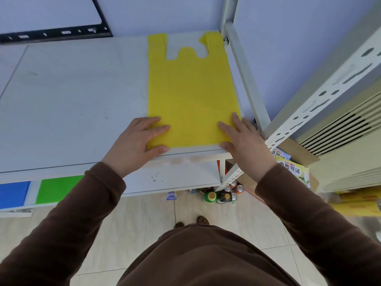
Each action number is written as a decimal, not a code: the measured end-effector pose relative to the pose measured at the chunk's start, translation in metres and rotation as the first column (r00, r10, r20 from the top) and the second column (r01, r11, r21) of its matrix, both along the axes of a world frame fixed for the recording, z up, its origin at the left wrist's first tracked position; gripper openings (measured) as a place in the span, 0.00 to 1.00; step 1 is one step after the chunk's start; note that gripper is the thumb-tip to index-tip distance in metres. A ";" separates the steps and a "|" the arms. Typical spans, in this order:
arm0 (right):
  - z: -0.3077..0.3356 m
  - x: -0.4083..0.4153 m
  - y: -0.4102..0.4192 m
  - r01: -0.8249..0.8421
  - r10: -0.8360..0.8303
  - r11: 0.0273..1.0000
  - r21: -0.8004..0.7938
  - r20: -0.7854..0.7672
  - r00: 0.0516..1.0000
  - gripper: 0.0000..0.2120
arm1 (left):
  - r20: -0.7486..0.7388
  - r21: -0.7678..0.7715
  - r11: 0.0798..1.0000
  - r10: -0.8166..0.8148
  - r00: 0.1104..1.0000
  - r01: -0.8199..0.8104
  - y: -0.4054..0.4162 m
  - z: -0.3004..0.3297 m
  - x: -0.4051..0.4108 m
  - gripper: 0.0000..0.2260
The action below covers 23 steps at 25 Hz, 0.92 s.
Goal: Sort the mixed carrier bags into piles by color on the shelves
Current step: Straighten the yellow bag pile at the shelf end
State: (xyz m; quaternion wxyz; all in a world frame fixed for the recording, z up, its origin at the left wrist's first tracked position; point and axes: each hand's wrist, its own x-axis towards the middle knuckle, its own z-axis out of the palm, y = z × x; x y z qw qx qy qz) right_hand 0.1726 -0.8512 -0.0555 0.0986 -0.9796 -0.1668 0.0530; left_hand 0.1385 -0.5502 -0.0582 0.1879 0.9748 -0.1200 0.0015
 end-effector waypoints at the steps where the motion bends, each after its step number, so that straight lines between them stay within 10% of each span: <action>1: -0.001 0.000 0.000 0.002 -0.002 1.000 -0.006 0.003 1.000 0.25 | 0.013 0.014 1.000 -0.002 1.000 0.002 -0.001 0.000 0.000 0.27; 23: 0.013 -0.020 0.063 -0.229 0.210 0.970 0.083 0.193 0.958 0.24 | 0.137 0.052 0.991 0.113 0.984 -0.121 0.022 0.011 -0.045 0.23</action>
